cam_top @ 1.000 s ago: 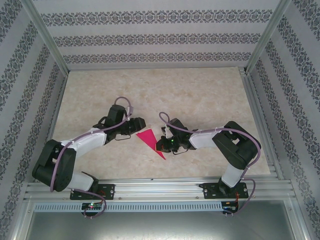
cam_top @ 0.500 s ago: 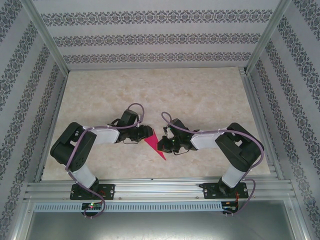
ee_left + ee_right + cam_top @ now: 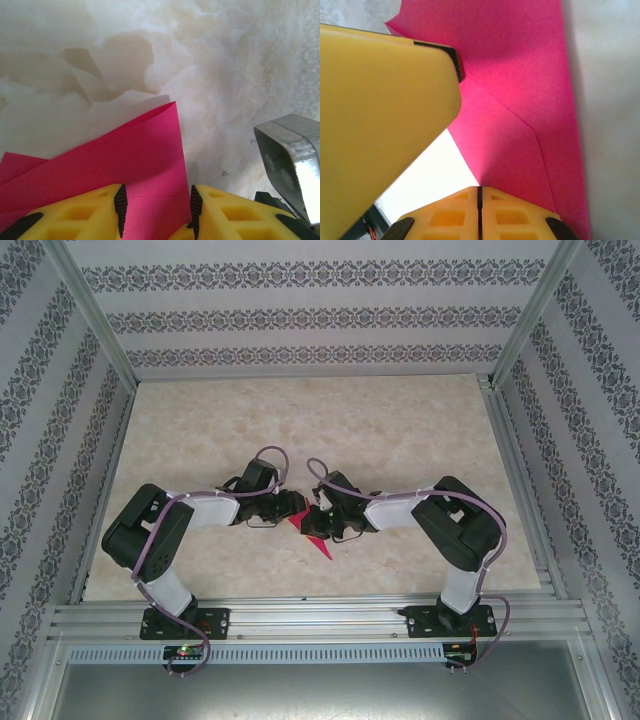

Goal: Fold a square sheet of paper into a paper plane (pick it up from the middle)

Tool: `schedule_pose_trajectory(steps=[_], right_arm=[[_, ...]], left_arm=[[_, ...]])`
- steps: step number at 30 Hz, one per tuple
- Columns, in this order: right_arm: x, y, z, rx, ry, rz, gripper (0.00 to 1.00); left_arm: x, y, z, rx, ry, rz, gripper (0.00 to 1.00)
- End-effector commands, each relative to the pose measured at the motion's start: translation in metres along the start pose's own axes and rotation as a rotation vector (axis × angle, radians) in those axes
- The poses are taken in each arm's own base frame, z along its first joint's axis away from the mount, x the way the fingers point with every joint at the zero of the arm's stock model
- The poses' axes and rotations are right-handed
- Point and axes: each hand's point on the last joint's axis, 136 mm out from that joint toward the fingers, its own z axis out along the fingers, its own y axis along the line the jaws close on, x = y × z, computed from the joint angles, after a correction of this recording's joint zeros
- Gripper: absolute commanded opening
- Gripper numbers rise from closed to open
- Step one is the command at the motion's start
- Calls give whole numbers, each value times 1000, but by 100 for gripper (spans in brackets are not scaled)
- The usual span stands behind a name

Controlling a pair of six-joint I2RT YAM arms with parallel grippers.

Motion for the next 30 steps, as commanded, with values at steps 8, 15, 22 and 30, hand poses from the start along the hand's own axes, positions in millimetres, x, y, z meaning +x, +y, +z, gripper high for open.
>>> schedule_pose_trajectory(steps=[8,15,22,30], right_arm=[[55,-45,-14,55,75,42,14],[91,-56,-27,59,135,18,16],[114,-83,-43,119,140,40,17],[109,-70,-59,66,80,24,17]], left_arm=[[8,38,11,-133,23,-103,38],[9,41,11,-145,28,-119,38],[7,40,8,-142,24,-120,38],[5,32,4,-120,18,-108,38]])
